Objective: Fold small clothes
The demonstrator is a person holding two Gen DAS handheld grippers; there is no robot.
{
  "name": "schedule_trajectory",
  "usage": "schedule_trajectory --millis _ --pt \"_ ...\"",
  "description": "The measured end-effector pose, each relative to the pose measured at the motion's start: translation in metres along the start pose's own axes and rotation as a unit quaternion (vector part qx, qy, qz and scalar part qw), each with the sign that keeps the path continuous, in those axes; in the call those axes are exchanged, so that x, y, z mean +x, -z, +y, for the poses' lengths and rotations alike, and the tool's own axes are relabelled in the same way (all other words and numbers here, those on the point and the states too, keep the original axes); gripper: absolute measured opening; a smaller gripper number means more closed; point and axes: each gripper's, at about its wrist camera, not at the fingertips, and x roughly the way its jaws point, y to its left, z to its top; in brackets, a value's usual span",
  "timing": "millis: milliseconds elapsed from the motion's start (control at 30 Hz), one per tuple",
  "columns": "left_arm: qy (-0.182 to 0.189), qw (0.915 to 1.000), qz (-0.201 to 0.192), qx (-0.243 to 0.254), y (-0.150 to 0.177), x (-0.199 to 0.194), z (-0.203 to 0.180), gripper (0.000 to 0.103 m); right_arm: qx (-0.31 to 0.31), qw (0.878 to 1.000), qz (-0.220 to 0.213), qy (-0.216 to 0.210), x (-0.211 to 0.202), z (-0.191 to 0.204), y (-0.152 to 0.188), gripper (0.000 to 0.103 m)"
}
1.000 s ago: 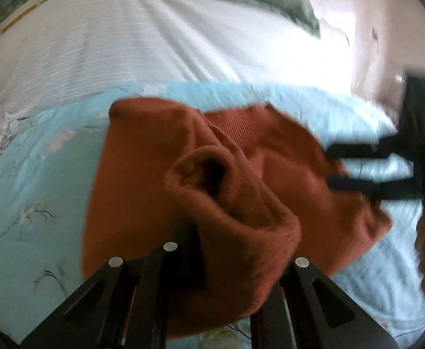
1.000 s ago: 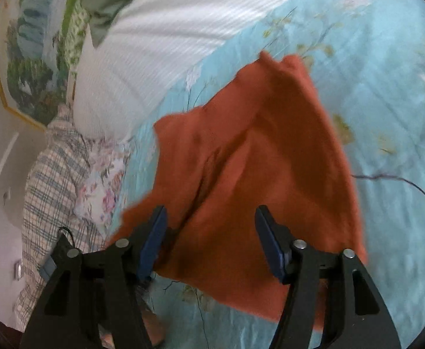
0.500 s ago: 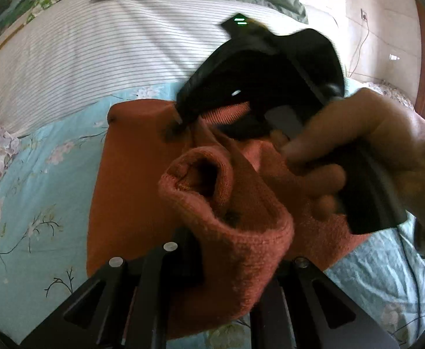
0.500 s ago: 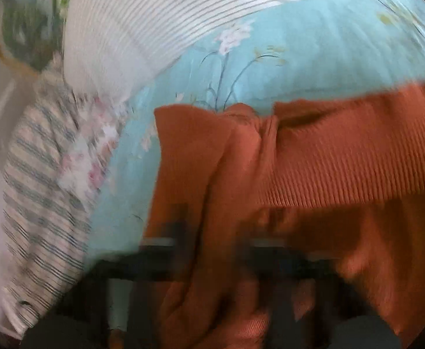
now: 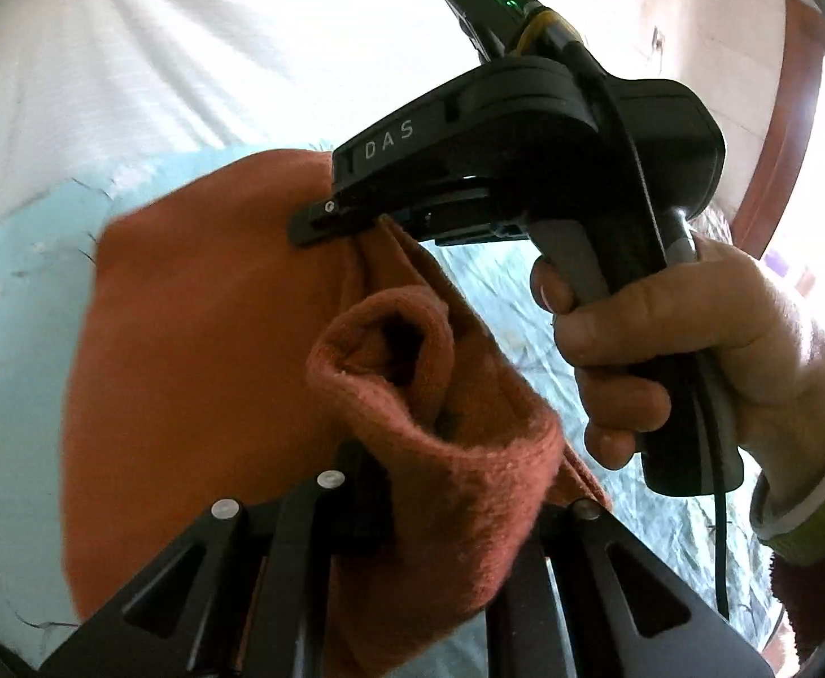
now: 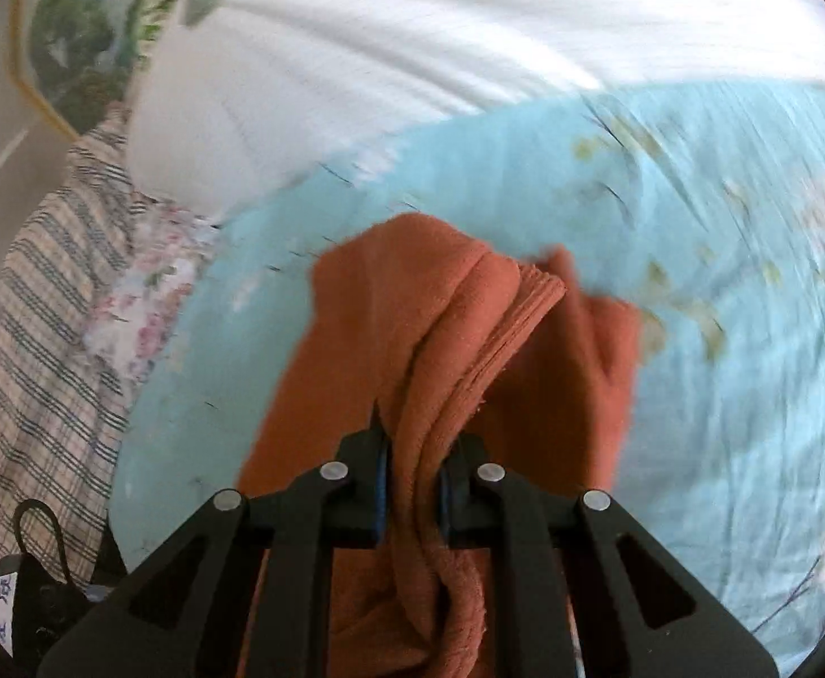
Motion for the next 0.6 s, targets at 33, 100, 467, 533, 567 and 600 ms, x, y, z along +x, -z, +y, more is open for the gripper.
schedule_trajectory --millis 33,100,467,533,567,600 --pt "-0.001 1.0000 0.004 0.000 0.000 0.003 -0.001 0.010 0.005 1.000 0.002 0.002 0.001 -0.006 0.002 0.015" --pt "-0.002 1.0000 0.003 0.001 -0.001 0.002 -0.004 0.010 0.010 1.000 -0.002 -0.004 -0.002 -0.016 0.005 0.015" --pt "0.025 0.9992 0.030 0.009 0.005 0.000 -0.009 0.025 0.019 0.999 -0.015 0.021 -0.006 -0.027 0.014 0.016" --pt "0.043 0.9985 0.033 0.003 0.006 -0.012 0.000 0.034 0.021 0.999 -0.012 0.041 -0.012 -0.025 0.016 0.025" --pt "0.049 0.9984 0.030 0.000 0.007 -0.020 0.006 0.041 0.024 0.998 -0.016 0.055 -0.017 -0.025 0.017 0.036" --pt "0.046 0.9986 0.026 -0.005 0.010 -0.030 0.013 0.059 0.027 0.997 -0.024 0.066 -0.024 -0.025 0.019 0.047"
